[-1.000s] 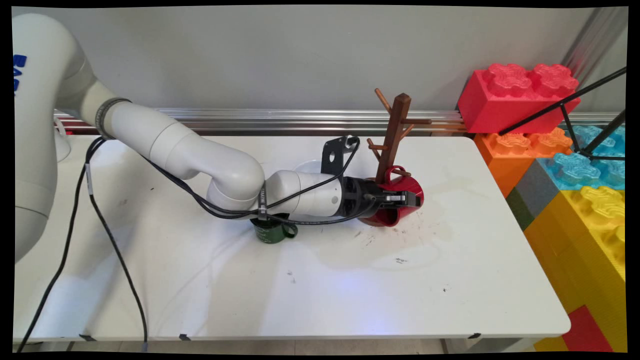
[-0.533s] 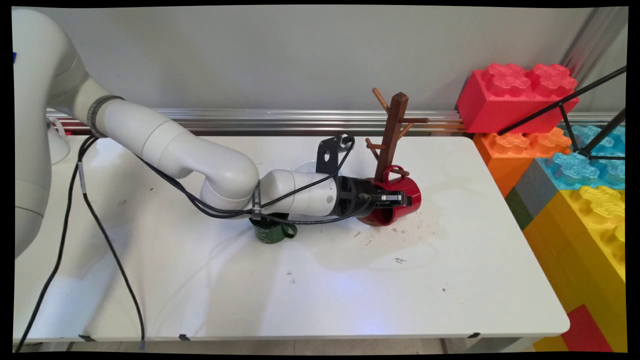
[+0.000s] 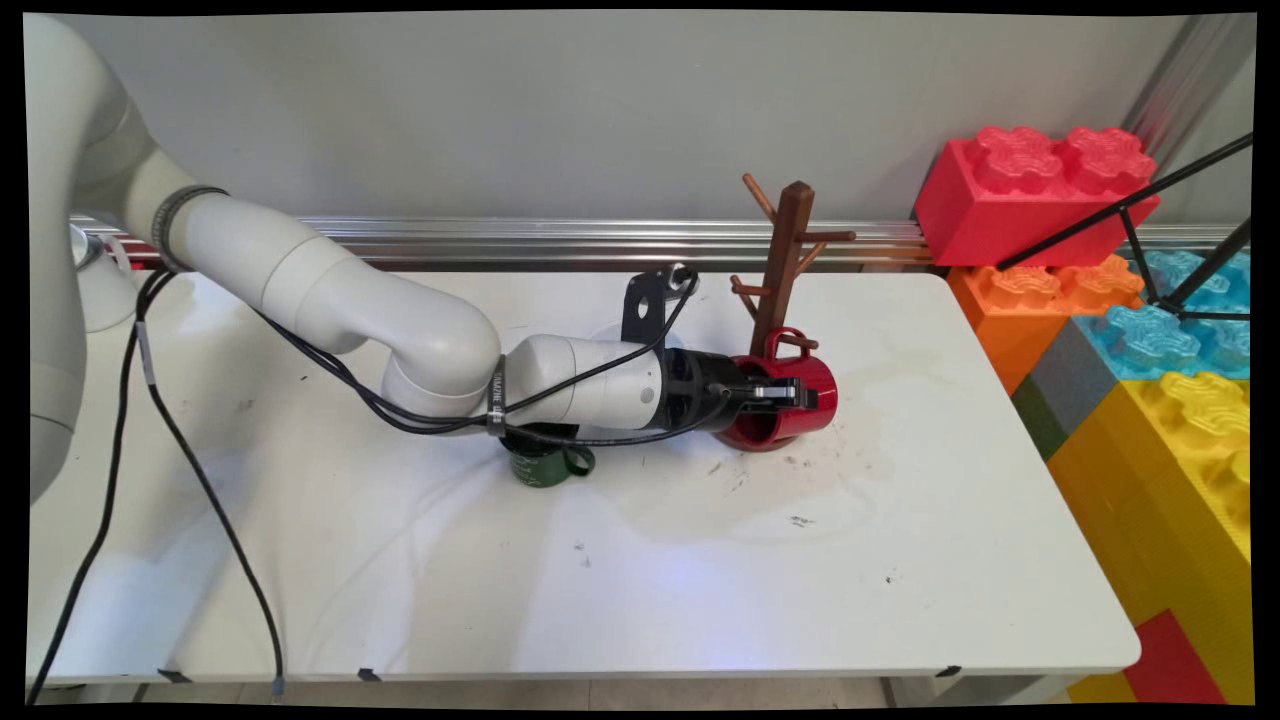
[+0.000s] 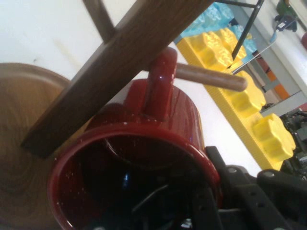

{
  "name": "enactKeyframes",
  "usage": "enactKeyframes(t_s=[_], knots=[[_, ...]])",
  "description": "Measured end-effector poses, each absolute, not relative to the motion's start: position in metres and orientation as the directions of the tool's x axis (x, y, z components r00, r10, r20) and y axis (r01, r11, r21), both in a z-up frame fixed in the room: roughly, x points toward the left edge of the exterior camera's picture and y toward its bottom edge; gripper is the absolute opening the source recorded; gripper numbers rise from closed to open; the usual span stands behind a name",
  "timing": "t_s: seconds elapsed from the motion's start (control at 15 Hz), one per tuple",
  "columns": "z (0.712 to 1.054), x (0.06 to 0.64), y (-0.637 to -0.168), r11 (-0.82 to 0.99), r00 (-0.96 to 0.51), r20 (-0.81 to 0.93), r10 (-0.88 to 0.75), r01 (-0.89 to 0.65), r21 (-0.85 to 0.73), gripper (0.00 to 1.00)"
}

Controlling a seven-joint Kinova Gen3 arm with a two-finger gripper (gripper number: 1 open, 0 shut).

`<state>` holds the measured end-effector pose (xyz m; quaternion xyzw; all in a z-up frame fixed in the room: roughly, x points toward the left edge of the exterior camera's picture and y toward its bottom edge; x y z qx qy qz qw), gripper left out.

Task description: Place the picked object on the table

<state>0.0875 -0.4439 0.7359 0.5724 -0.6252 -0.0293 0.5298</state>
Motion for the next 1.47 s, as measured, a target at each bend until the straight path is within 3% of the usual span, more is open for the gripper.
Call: enactKeyframes(t_s=[1.07,1.47], knots=[[0.762,0.064,-0.413,0.442,0.166,0.621,-0.766,-0.566,0.696,0.0],[0.774,0.061,-0.403,0.49,0.077,0.626,-0.776,-0.552,0.675,0.0]])
